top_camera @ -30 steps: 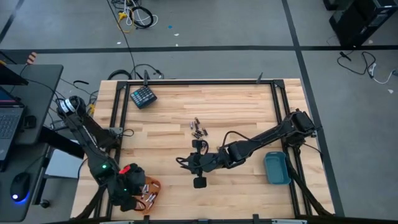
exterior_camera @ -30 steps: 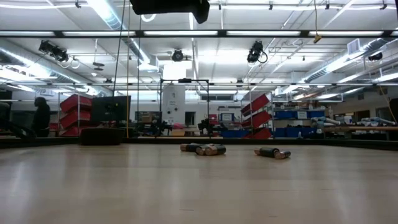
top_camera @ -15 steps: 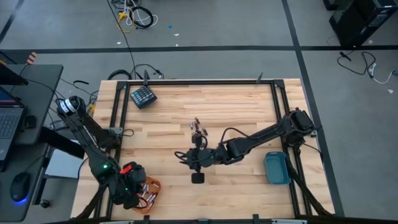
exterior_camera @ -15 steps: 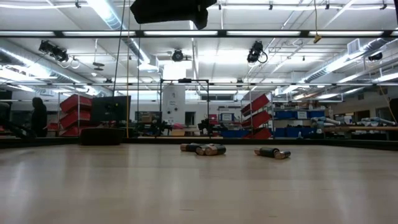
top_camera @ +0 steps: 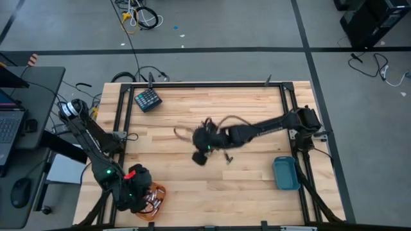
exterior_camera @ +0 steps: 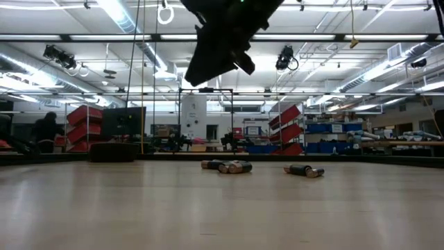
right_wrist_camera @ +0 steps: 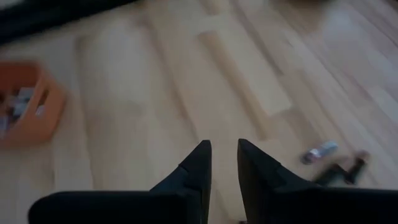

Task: Sort batteries
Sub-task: Put the silver battery into the orange bin

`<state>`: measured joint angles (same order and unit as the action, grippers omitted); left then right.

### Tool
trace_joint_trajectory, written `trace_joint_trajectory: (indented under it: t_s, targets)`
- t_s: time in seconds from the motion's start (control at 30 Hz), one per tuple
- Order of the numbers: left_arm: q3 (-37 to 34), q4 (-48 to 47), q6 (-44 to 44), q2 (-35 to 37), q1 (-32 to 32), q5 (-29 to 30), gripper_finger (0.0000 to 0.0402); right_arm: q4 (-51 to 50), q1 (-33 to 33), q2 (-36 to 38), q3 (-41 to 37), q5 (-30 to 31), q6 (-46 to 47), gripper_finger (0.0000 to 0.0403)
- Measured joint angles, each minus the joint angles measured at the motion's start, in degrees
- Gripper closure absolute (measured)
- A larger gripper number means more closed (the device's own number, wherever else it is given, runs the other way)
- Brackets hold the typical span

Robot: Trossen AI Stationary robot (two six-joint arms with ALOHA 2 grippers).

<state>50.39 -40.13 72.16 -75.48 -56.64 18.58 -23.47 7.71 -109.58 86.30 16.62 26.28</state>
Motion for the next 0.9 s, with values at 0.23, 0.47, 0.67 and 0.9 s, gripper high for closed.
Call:
trace_joint_trajectory:
  t_s: [0.23, 0.47, 0.67, 0.9]
  targets:
    - [0.0, -3.7, -0.1, 0.0, 0.0, 6.1, 0.0323, -8.0, -9.7, 0.0, 2.0, -2.8, 6.8, 0.0344]
    - [0.0, -5.2, -0.6, 0.0, 0.0, 9.1, 0.0323, -8.1, -15.5, -2.9, 2.0, -7.7, 9.4, 0.0345]
    - [-0.1, -5.8, -0.6, 0.0, 0.0, 10.6, 0.0323, -6.5, -16.1, -6.6, 2.0, -10.3, 9.4, 0.0345]
    - [-0.1, -6.2, -1.0, -0.5, 0.0, 11.6, 0.0323, -5.0, -15.7, -8.7, 2.0, -8.8, 10.4, 0.0345]
